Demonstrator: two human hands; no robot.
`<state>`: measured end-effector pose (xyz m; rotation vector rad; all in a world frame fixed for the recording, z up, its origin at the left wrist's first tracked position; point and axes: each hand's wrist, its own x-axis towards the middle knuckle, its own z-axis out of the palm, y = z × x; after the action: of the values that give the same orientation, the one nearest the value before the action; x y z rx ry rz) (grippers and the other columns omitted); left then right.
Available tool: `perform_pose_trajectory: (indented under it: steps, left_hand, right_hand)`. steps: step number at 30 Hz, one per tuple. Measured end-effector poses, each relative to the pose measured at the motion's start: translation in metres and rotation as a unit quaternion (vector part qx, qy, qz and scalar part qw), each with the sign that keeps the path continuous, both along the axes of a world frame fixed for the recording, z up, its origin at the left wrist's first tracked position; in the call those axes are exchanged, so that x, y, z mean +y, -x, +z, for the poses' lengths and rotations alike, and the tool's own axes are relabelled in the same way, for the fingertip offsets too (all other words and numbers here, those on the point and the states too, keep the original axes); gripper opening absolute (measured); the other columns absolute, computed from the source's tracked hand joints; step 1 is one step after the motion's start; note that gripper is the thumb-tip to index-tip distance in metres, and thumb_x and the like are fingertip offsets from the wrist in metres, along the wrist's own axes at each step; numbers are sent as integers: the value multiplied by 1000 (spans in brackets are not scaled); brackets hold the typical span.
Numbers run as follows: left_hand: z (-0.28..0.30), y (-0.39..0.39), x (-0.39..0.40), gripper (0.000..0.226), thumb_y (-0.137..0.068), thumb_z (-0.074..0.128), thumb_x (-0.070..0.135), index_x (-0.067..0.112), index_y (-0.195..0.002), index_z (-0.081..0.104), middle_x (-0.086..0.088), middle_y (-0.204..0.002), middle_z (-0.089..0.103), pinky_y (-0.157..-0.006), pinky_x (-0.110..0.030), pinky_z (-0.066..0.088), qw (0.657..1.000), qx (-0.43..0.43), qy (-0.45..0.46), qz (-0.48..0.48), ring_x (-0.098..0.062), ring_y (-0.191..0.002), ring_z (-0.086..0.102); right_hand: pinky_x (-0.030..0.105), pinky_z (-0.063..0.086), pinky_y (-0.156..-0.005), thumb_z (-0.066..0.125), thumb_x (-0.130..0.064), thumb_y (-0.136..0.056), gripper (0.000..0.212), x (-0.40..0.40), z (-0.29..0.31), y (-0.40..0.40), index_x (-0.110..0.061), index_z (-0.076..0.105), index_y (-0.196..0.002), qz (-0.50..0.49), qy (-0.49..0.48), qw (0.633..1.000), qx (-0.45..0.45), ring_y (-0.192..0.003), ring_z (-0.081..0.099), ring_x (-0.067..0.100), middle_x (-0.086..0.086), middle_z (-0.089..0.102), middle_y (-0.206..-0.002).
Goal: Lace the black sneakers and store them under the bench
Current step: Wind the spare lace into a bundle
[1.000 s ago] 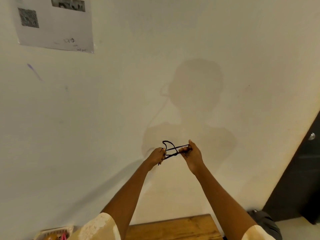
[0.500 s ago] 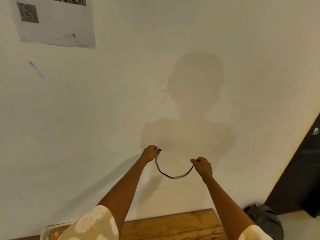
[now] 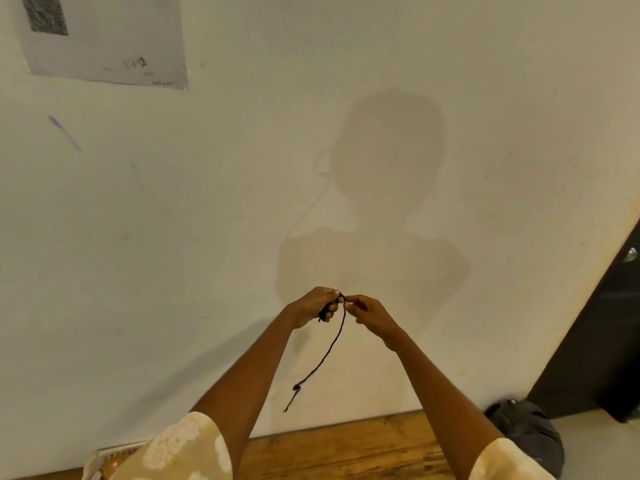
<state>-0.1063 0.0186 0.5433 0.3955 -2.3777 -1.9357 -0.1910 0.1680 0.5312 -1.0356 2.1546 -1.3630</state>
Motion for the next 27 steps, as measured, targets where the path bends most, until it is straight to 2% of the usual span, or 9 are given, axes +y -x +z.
perform_pose_trajectory:
  steps: [3, 6, 9, 11, 15, 20, 23, 25, 27]
  left_hand:
    - [4, 0, 0, 32, -104, 30, 23, 12, -85, 53, 1, -62, 47, -54, -20, 39, 1000, 12, -7, -10, -8, -49, 44]
    - [6, -3, -2, 32, -104, 32, 23, 11, -88, 56, -1, -66, 53, -55, -21, 43, 1000, 15, -14, -4, -9, -51, 49]
    - [6, -9, -10, 32, -104, 32, 22, 8, -96, 60, -4, -71, 57, -61, -24, 47, 999, 10, -27, -36, -12, -57, 54]
    - [10, -12, -11, 32, -104, 33, 22, 5, -103, 60, -3, -73, 58, -64, -25, 48, 996, 5, -55, -65, -14, -62, 57]
    - [25, -15, -4, 31, -103, 34, 21, 4, -110, 59, -1, -84, 69, -70, -27, 53, 976, 43, -183, -106, -16, -70, 65]
    - [31, -1, 1, 37, -102, 36, 15, -8, -127, 48, -18, -121, 61, -88, -32, 54, 937, 148, -315, -28, -26, -98, 66]
    - [21, 11, -2, 36, -100, 40, 12, -8, -129, 47, -22, -134, 51, -89, -30, 52, 944, 161, -284, 50, -32, -110, 59]
    - [14, 15, -2, 36, -100, 41, 14, -6, -130, 48, -19, -133, 53, -88, -26, 51, 964, 143, -222, 39, -32, -120, 54]
    - [9, 14, 3, 35, -100, 42, 16, -3, -128, 52, -13, -124, 60, -86, -23, 52, 979, 122, -162, 13, -27, -116, 56]
  right_hand:
    - [23, 46, -80, 54, -31, -95, 30, -5, -4, -3, -5, 62, -108, 30, -35, 998, -43, -93, 55, 14, 8, 60, -97]
    - [27, 50, -83, 44, -29, -100, 27, -8, -1, -5, -5, 57, -99, 4, 5, 996, -93, -91, 62, 15, 4, 65, -92]
    - [29, 56, -70, 36, -20, -101, 23, -11, 13, -3, -6, 49, -88, -53, 87, 983, -155, -65, 59, 18, 9, 60, -74]
    - [24, 50, -56, 38, -23, -102, 24, -14, 24, -2, -10, 46, -84, -67, 86, 985, -133, -55, 45, 14, 5, 48, -67]
    - [20, 34, -49, 42, -27, -101, 23, -20, 22, -2, -12, 47, -84, -103, 81, 988, -81, -57, 36, 10, -1, 41, -69]
    - [18, 26, -43, 36, -31, -102, 32, -18, -4, -22, -15, 55, -81, -114, 14, 991, -64, -51, 33, 8, -2, 40, -65]
    - [16, 24, -42, 39, -30, -101, 30, -14, -9, -36, -14, 58, -84, -84, 5, 995, -56, -48, 32, 5, -4, 41, -64]
    - [14, 27, -46, 47, -26, -98, 25, -9, -1, -39, -12, 61, -84, -70, 5, 998, -3, -50, 36, 4, -8, 44, -61]
    - [16, 30, -50, 54, -27, -95, 27, -6, 12, -35, -4, 63, -84, -84, 35, 995, 41, -53, 38, 5, -8, 44, -59]
